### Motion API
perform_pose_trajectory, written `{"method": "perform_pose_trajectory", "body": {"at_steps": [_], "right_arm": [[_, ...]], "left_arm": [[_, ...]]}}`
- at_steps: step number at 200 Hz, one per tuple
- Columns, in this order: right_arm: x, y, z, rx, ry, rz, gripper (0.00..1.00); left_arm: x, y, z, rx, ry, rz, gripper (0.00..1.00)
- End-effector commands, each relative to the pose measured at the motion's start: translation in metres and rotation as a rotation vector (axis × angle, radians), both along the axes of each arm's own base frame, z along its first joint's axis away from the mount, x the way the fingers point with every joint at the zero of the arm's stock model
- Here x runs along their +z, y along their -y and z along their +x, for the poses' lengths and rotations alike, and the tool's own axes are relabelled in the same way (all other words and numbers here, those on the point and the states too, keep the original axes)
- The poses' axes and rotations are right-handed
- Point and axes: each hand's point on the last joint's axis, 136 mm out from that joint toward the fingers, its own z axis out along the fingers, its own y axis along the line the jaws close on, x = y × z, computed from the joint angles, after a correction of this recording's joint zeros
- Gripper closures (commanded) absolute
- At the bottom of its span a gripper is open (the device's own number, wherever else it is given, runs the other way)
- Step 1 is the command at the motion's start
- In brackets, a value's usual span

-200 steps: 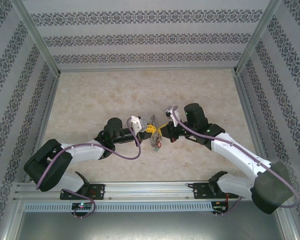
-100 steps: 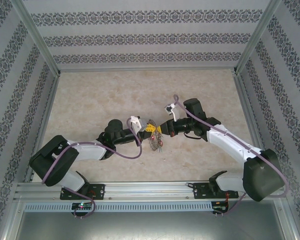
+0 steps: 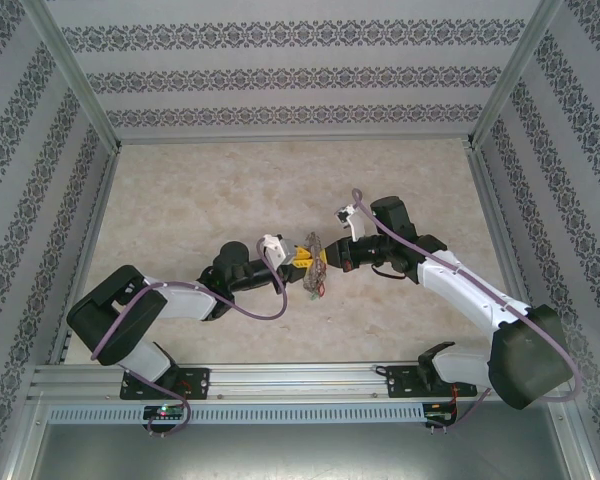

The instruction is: Put the keys on the keyring

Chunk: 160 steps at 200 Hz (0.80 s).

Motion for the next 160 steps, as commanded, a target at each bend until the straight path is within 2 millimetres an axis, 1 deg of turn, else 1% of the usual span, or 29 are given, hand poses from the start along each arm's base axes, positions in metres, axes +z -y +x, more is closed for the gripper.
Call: {"method": "perform_pose_trajectory", "body": {"at_steps": [1,37,74,113,135,160], "right_arm": [[0.018,-0.005,0.003,0.019,0.076,-0.001,1.0],[0.019,-0.008,0.0,0.041,0.087,-0.015,1.0],[0.019,-0.006,0.0,0.033,0.095,-0.027,1.0],[0.019,-0.007,0.001,0.033,0.091,-0.029,1.0],[0.02,-0.007,0.001,0.036,0.094,-0.024,1.0],[0.022,-0.008,0.0,0.042,0.092,-0.018,1.0]], "left_arm": [[0.011,0.007,-0.002,-0.025,0.043,0.036,0.73],[0.008,0.007,-0.006,-0.031,0.039,0.086,0.71],[0.008,0.005,-0.012,-0.045,0.041,0.132,0.7],[0.007,0.012,-0.023,-0.039,0.059,0.183,0.69],[0.003,0.013,-0.021,0.016,0.083,0.214,0.69],[0.001,0.014,-0.014,0.082,0.107,0.237,0.67]]}}
